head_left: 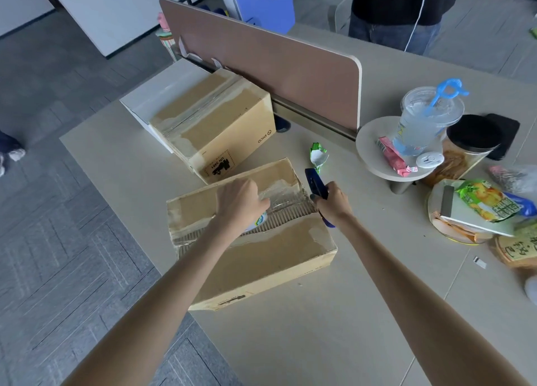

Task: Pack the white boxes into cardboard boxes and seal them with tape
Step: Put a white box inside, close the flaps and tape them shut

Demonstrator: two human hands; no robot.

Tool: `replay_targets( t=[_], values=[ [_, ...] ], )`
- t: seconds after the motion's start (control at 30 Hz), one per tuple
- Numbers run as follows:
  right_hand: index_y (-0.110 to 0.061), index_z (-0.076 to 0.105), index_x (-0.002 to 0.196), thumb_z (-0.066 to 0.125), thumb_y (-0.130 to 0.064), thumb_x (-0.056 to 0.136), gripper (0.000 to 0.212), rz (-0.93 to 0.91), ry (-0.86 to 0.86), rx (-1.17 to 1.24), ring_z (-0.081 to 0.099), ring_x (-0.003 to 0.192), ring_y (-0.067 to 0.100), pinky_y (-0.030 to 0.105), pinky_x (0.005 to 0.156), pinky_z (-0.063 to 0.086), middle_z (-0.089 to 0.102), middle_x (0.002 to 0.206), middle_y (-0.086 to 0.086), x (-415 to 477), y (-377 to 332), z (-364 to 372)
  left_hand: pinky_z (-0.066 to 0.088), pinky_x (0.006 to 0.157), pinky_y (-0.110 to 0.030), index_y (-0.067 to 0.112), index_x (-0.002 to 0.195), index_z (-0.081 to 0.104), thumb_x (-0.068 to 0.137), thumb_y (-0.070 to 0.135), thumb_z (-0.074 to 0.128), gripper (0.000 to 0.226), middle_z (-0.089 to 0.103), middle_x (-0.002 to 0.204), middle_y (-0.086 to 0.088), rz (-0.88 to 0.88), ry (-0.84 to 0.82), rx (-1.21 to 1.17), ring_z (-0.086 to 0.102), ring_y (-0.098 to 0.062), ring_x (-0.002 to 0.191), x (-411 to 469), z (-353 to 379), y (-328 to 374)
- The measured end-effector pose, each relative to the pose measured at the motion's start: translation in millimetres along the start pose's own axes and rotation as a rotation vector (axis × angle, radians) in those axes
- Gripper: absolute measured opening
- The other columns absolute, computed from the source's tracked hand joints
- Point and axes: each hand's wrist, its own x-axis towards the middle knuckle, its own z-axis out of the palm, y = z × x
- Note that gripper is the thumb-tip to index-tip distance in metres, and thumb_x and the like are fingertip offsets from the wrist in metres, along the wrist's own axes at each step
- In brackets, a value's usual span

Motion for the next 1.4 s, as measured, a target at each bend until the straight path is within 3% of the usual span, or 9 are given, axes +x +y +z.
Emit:
replay_targets(
  t=[0.2, 0.33, 0.47, 0.63, 0.8, 0.97, 1.1, 1.3, 1.4],
  values=[
    [-0.006, 0.050, 0.084, 0.060, -0.012, 0.095, 0.017, 0.174, -0.182, 0.284, 0.041, 0.052, 0.016, 0.015, 0.036, 0.032, 0.047, 0.065, 0.005, 10, 4, -4, 0.018, 0.047, -0.028, 0.015, 0.054, 0.028, 0.088, 0.035, 0.064, 0.053, 0.030, 0.050, 0.003, -0.022, -0.006, 0.030, 0.028, -0.014, 0.045, 2, 3, 0],
    [0.001, 0.057, 0.096, 0.072, -0.016, 0.088, 0.024, 0.354, -0.298, 0.424, 0.053, 0.065, 0.019, 0.026, 0.059, 0.044, 0.058, 0.079, 0.010, 22, 9, -4, 0.019, 0.047, -0.028, 0.015, 0.054, 0.028, 0.088, 0.040, 0.064, 0.055, 0.031, 0.051, 0.003, -0.018, -0.002, 0.044, 0.044, -0.022, 0.050, 3, 5, -1],
    [0.004, 0.057, 0.120, 0.076, -0.016, 0.083, 0.046, 0.439, -0.390, 0.475, 0.057, 0.091, 0.024, 0.044, 0.100, 0.049, 0.064, 0.107, 0.017, 29, 15, -3, 0.018, 0.045, -0.027, 0.016, 0.054, 0.028, 0.088, 0.043, 0.064, 0.057, 0.029, 0.050, 0.003, -0.016, 0.008, 0.045, 0.036, -0.019, 0.047, 4, 7, -2],
    [-0.001, 0.054, 0.105, 0.066, -0.006, 0.091, 0.019, 0.485, -0.502, 0.576, 0.050, 0.095, 0.023, 0.037, 0.100, 0.045, 0.056, 0.106, 0.015, 30, 10, -8, 0.016, 0.044, -0.027, 0.016, 0.053, 0.029, 0.088, 0.045, 0.064, 0.058, 0.028, 0.048, 0.004, -0.006, 0.012, 0.067, 0.028, -0.013, 0.042, 4, 7, 1],
    [-0.003, 0.054, 0.094, 0.063, -0.005, 0.093, 0.009, 0.480, -0.545, 0.532, 0.048, 0.088, 0.023, 0.030, 0.069, 0.044, 0.053, 0.101, 0.014, 28, 4, -12, 0.016, 0.043, -0.027, 0.017, 0.052, 0.029, 0.089, 0.045, 0.064, 0.058, 0.028, 0.045, 0.005, 0.003, 0.018, 0.069, 0.025, -0.010, 0.040, 2, 6, 3],
    [-0.004, 0.050, 0.082, 0.061, -0.003, 0.093, 0.016, 0.410, -0.523, 0.499, 0.040, 0.054, 0.013, 0.020, 0.040, 0.037, 0.046, 0.068, 0.007, 28, 7, -16, 0.015, 0.043, -0.027, 0.018, 0.052, 0.027, 0.088, 0.046, 0.064, 0.059, 0.025, 0.045, 0.004, -0.007, 0.030, 0.057, 0.024, -0.011, 0.041, -1, 4, 3],
    [-0.007, 0.053, 0.078, 0.059, -0.015, 0.089, 0.015, 0.430, -0.523, 0.638, 0.042, 0.051, 0.014, 0.022, 0.047, 0.034, 0.047, 0.068, 0.006, 24, 12, -15, 0.015, 0.043, -0.026, 0.018, 0.051, 0.027, 0.088, 0.046, 0.064, 0.059, 0.024, 0.044, 0.005, -0.002, 0.020, 0.037, 0.023, -0.011, 0.040, -2, 3, 2],
    [-0.004, 0.058, 0.097, 0.068, -0.026, 0.088, 0.026, 0.463, -0.485, 0.797, 0.050, 0.089, 0.026, 0.036, 0.081, 0.040, 0.056, 0.095, 0.012, 22, 14, -9, 0.016, 0.043, -0.026, 0.018, 0.052, 0.027, 0.090, 0.046, 0.062, 0.058, 0.025, 0.046, 0.005, -0.007, 0.017, 0.049, 0.023, -0.010, 0.041, -5, 0, 3],
    [-0.003, 0.059, 0.091, 0.073, -0.023, 0.084, 0.025, 0.517, -0.501, 0.854, 0.059, 0.074, 0.025, 0.036, 0.073, 0.049, 0.061, 0.078, 0.010, 21, 13, -1, 0.016, 0.043, -0.026, 0.018, 0.052, 0.028, 0.091, 0.046, 0.060, 0.058, 0.030, 0.044, 0.005, -0.012, 0.013, 0.069, 0.028, -0.010, 0.040, -7, -2, 5]
  ],
)
